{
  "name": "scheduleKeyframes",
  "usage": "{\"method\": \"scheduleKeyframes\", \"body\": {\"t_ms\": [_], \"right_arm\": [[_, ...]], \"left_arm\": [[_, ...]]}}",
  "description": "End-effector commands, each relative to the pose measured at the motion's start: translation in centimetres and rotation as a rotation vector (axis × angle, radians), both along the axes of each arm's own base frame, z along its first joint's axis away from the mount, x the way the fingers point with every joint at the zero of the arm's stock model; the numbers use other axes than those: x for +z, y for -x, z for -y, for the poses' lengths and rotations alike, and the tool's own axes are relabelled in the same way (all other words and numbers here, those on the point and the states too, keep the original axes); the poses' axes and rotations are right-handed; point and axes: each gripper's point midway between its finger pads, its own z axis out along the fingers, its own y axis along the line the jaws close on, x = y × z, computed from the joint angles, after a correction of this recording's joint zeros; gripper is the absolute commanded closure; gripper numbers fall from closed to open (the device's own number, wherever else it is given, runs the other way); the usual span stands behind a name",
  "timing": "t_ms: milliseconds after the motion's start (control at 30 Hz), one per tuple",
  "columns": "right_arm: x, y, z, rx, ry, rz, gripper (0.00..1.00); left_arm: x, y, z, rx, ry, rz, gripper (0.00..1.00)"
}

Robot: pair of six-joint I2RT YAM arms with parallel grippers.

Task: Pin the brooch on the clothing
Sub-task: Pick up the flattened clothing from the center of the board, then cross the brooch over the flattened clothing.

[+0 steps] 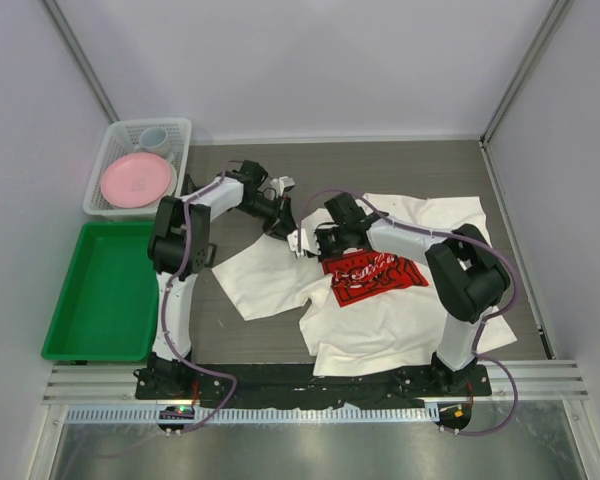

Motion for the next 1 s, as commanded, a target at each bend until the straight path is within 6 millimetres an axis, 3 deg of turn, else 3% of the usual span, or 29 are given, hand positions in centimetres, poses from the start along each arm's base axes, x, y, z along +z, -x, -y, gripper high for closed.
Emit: {"method": "scheduleKeyframes", "body": {"t_ms": [0, 967], "right_arm": [[3.5, -0.7, -1.2, 0.043, -0.091, 0.142, 0.99], [3.8, 0.8, -1.4, 0.134, -0.118, 0.210, 0.99]], "left_arm": [[1.2, -0.9, 0.8, -0.003, 0.048, 0.013, 1.00], [0.6, -0.2, 1.9, -0.022, 0.064, -0.013, 1.00]]}}
